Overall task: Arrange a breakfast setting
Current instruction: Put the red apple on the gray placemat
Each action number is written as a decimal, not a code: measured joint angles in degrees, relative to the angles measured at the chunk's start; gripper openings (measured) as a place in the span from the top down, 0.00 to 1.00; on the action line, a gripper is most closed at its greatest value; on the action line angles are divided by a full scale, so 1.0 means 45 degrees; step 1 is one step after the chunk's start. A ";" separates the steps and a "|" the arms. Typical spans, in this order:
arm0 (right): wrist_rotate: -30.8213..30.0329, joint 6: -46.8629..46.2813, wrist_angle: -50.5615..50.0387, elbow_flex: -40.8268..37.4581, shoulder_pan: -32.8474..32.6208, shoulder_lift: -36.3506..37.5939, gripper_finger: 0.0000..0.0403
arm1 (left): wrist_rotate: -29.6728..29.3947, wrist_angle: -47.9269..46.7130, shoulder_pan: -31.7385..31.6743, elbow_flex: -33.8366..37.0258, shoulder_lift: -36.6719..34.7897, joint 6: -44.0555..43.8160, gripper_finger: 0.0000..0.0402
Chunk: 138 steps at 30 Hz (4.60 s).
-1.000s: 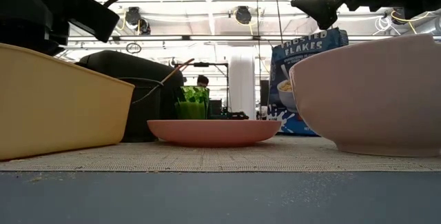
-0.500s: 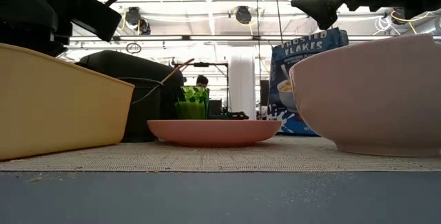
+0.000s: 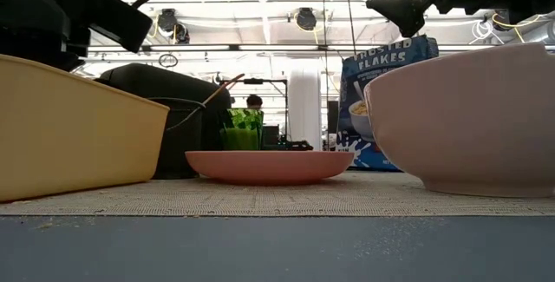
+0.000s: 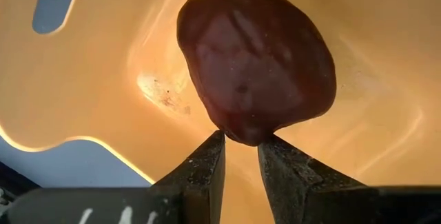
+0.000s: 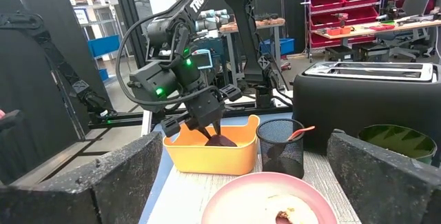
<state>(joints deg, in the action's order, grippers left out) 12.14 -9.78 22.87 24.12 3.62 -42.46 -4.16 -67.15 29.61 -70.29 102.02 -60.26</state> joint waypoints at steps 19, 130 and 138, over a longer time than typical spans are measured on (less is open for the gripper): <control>0.0000 -0.0005 0.0000 0.0000 0.0004 0.0000 0.01 | 0.0302 -0.1037 -0.0230 -0.0765 -0.0015 0.0430 0.77; 0.0000 -0.0005 -0.0005 0.0000 0.0004 0.0000 0.01 | -0.0563 -0.0810 -0.1088 0.0308 0.0005 0.6059 0.33; 0.0000 0.0000 -0.0005 0.0000 -0.0001 0.0000 0.01 | -0.0559 -0.0887 -0.1090 0.0303 0.0000 0.6748 0.33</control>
<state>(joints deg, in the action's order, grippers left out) 12.14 -9.78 22.85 24.12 3.62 -42.46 -6.68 -71.14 24.70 -68.93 102.02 -29.89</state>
